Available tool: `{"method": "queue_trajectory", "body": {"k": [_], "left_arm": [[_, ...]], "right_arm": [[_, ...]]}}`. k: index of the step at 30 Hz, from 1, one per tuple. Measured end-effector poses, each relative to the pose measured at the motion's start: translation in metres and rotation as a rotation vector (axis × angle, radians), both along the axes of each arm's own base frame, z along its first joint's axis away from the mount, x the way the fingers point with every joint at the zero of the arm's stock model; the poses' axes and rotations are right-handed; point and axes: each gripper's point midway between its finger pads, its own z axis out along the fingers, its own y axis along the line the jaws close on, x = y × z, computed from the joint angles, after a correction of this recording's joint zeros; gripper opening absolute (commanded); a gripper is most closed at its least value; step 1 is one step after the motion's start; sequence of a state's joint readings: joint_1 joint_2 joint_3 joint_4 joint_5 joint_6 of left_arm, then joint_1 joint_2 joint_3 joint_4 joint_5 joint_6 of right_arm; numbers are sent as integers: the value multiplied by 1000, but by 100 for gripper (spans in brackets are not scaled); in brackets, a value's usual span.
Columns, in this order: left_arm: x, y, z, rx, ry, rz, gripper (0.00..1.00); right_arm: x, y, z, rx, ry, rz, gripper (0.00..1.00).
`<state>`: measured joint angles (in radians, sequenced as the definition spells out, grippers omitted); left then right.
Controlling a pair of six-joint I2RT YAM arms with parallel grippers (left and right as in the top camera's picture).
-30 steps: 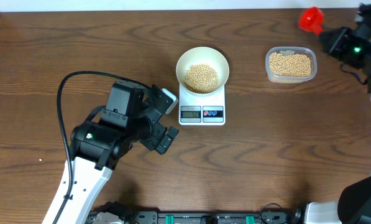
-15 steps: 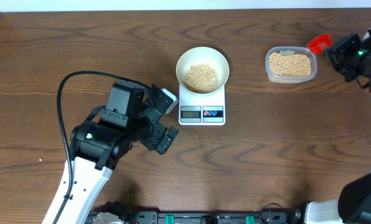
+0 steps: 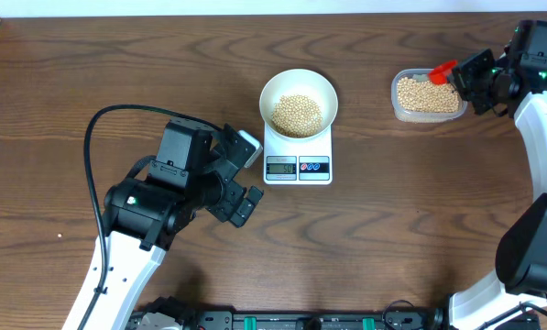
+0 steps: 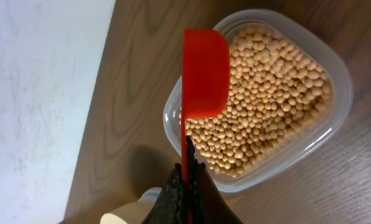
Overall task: Scoop item into bowl and weigh 50g on scale
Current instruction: 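Move the red scoop with right gripper back to the soybean tub, then lower the scoop into the tub and open the right gripper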
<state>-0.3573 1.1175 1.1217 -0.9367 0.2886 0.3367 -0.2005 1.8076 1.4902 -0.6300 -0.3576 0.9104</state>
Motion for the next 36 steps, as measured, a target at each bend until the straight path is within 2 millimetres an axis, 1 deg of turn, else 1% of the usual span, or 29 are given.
{"method": "queue_trajectory", "body": {"k": [7,8,10,13,16,18,20,24,27,29,31,36], "left_arm": [[0,0,0,0,0,0,98],[0,0,0,0,0,0,98],[0,0,0,0,0,0,98],[0,0,0,0,0,0,98],[0,0,0,0,0,0,98],[0,0,0,0,0,0,98],[0,0,0,0,0,0,98],[0,0,0,0,0,0,98],[0,0,0,0,0,0,98],[0,0,0,0,0,0,98],[0,0,0,0,0,0,98],[0,0,0,0,0,0,98]], "right_arm": [[-8,-2,-7,17,56,-48,2],[-9,-1,-7,20,62,-53,6],[-10,-1,-8,25,71,-65,17],[-11,1,-10,28,83,-68,30],[-12,1,-10,31,85,-73,38],[-12,1,-10,31,85,-74,42],[-12,1,-10,31,85,-75,50],[-12,1,-10,31,86,-74,62],[-13,1,-10,32,90,-72,66],[-18,1,-11,35,106,-70,68],[-26,0,-11,40,132,-74,73],[-49,-8,-2,45,180,-97,77]]}}
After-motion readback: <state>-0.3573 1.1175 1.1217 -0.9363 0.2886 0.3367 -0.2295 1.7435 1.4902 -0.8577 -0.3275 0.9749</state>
